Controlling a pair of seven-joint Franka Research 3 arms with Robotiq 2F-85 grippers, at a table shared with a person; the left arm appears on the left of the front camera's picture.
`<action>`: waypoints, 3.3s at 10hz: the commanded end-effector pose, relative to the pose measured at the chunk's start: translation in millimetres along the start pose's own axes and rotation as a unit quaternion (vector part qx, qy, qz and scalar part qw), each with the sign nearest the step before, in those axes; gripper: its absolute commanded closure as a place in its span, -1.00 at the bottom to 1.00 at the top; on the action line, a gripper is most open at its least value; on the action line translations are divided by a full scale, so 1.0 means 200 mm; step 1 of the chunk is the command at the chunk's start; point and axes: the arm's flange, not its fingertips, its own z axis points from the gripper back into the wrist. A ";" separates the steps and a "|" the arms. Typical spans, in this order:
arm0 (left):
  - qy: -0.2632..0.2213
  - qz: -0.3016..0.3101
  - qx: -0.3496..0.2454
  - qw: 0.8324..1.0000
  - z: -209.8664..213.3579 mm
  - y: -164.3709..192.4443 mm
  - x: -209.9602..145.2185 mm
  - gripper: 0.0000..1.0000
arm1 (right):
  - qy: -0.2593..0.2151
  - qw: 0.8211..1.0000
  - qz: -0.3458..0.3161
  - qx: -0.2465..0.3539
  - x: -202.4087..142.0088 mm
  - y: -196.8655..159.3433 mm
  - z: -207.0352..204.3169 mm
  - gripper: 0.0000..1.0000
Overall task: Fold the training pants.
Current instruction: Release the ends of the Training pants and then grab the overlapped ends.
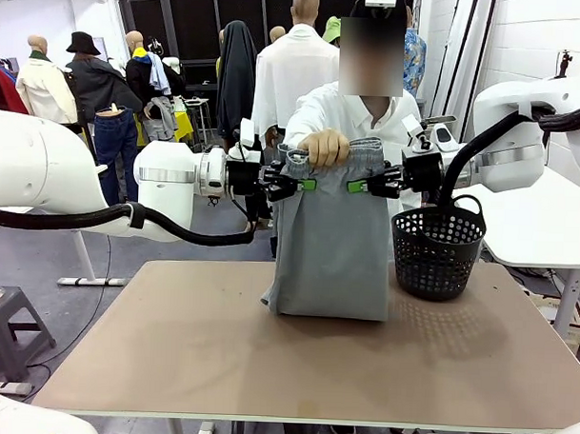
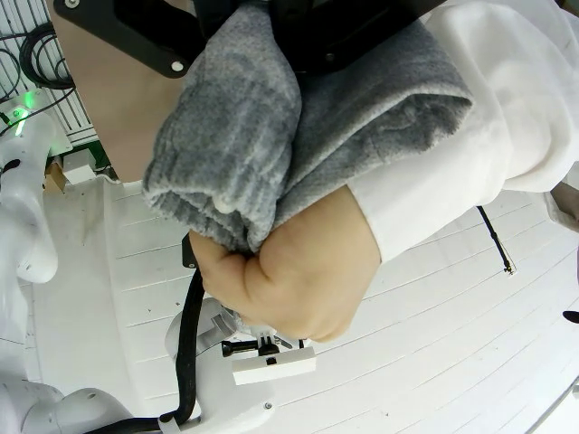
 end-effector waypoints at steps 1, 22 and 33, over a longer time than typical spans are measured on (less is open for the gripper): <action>-0.002 0.004 0.001 1.000 0.00 0.00 0.01 1.00 | -0.007 1.000 -0.001 0.002 0.01 0.01 0.00 1.00; 0.001 0.006 0.063 0.998 0.09 -0.10 -0.01 -1.00 | 0.012 0.999 -0.001 -0.048 -0.01 0.05 0.12 -1.00; 0.026 -0.046 0.159 0.986 0.14 -0.15 -0.01 -1.00 | -0.005 0.988 0.014 -0.154 -0.02 0.08 0.19 -1.00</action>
